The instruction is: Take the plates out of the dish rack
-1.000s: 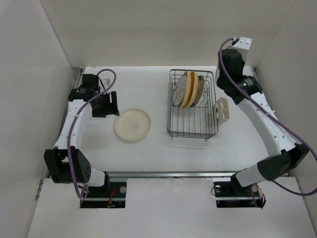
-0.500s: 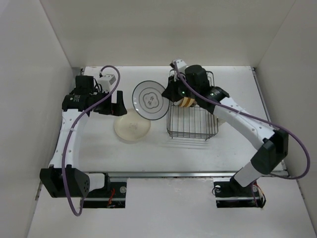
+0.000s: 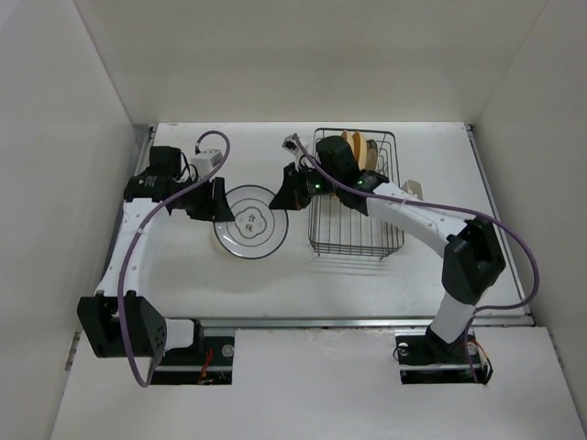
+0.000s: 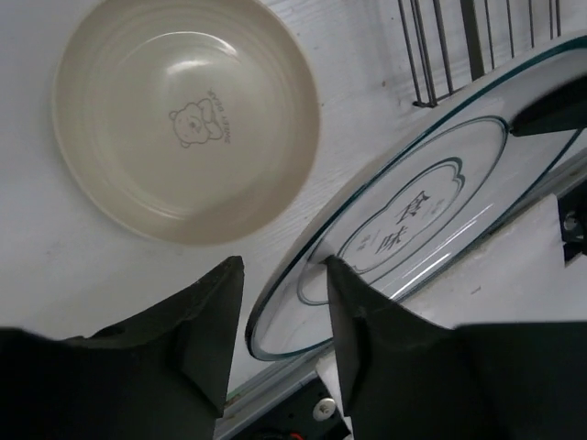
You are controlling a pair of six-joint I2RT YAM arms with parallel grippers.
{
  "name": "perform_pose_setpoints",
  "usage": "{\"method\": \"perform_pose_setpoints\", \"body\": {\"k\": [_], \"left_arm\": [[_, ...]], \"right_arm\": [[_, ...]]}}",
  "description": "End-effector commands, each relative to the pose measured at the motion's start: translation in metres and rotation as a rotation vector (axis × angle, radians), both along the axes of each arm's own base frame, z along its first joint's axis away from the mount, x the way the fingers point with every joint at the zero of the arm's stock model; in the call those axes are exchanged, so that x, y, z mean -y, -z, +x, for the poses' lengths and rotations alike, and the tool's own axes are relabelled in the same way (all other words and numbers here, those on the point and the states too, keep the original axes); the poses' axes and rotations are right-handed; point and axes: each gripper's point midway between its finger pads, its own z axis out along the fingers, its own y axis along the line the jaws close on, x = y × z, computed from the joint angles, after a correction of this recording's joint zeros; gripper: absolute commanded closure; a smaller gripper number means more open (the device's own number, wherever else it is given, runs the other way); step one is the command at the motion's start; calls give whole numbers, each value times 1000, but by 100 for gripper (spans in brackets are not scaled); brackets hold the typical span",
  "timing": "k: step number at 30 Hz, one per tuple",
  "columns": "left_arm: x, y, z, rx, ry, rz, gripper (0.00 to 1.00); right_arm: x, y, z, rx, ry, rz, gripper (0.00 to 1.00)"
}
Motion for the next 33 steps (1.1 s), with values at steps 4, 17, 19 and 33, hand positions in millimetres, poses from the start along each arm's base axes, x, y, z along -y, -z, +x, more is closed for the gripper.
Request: {"method": "perform_pose_setpoints", "body": {"k": [4,17,19,33], "left_arm": [[8,3,-6,-94,46,-47,89],[-1,-29,-5,-34,-69,-96,100],[-2,-34,-3,-25,-90,-116,100],[-106,-12,51,9,-629,-91,100]], "right_arm": [[-17,-36,-7,73,-86,132,100],[-16,-18,32,39,111,25,46],[-12,-17,42,40,177,3,36],[121,-74,109,84,935,-107,31]]}}
